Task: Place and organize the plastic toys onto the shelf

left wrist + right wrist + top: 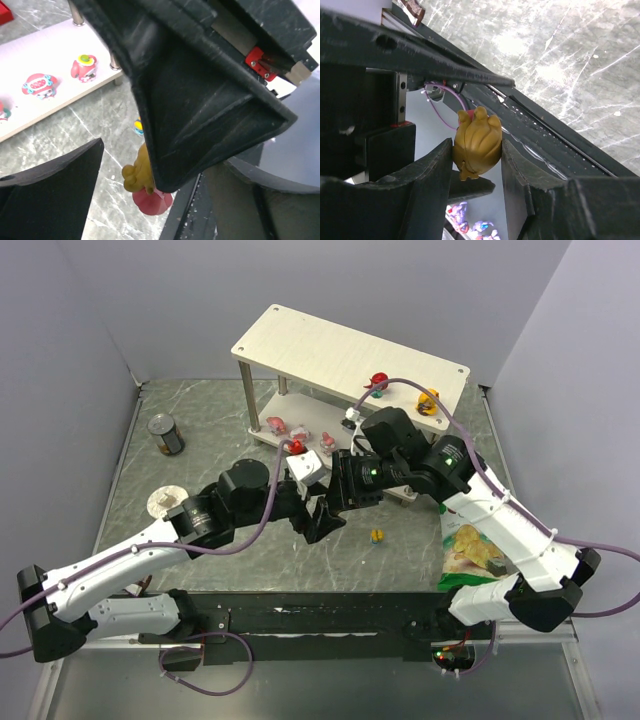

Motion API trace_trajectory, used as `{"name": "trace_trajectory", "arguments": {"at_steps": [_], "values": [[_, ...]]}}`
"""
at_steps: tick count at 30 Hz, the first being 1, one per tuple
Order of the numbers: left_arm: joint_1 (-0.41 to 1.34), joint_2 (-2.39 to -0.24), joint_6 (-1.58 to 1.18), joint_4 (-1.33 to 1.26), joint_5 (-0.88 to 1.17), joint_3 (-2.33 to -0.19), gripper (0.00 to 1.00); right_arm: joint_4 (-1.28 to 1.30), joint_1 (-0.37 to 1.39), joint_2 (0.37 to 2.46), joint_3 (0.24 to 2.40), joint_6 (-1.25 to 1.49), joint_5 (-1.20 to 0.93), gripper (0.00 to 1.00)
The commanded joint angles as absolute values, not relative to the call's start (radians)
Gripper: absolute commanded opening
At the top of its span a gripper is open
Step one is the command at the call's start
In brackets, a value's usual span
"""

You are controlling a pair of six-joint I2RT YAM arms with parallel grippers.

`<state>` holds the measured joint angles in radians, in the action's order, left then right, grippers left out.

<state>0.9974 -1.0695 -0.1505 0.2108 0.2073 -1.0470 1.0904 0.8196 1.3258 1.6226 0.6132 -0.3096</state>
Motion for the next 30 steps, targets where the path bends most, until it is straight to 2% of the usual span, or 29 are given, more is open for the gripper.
{"name": "trace_trajectory", "arguments": {"at_steps": [1,6,12,15,19,23,26,27,28,30], "values": [[1.032,-1.089,-0.101,0.207,0.117,-1.103,0.82,1.104,0.808,1.328,1.672,0.623,-0.327,0.0],[1.046,-1.108,-0.094,0.216,0.1,-1.109,0.66,1.112,0.804,1.335,1.675,0.624,-0.328,0.0],[1.052,-1.112,-0.087,0.23,0.084,-1.104,0.67,1.126,0.801,1.341,1.686,0.624,-0.33,0.0],[1.054,-1.112,-0.084,0.233,0.08,-1.101,0.61,1.126,0.798,1.342,1.686,0.624,-0.331,0.0],[1.054,-1.111,-0.089,0.224,0.071,-1.1,0.41,1.129,0.798,1.345,1.686,0.623,-0.333,0.0],[1.055,-1.112,-0.091,0.216,0.064,-1.1,0.34,1.127,0.796,1.345,1.675,0.623,-0.334,0.0],[1.055,-1.111,-0.095,0.212,0.06,-1.098,0.26,1.115,0.796,1.336,1.666,0.623,-0.327,0.11],[1.055,-1.109,-0.1,0.21,0.054,-1.095,0.24,1.112,0.798,1.329,1.663,0.624,-0.321,0.23],[1.057,-1.106,-0.1,0.209,0.052,-1.095,0.2,1.106,0.796,1.324,1.66,0.624,-0.313,0.3],[1.055,-1.1,-0.11,0.203,0.038,-1.089,0.19,1.089,0.796,1.304,1.651,0.632,-0.284,0.44]]}}
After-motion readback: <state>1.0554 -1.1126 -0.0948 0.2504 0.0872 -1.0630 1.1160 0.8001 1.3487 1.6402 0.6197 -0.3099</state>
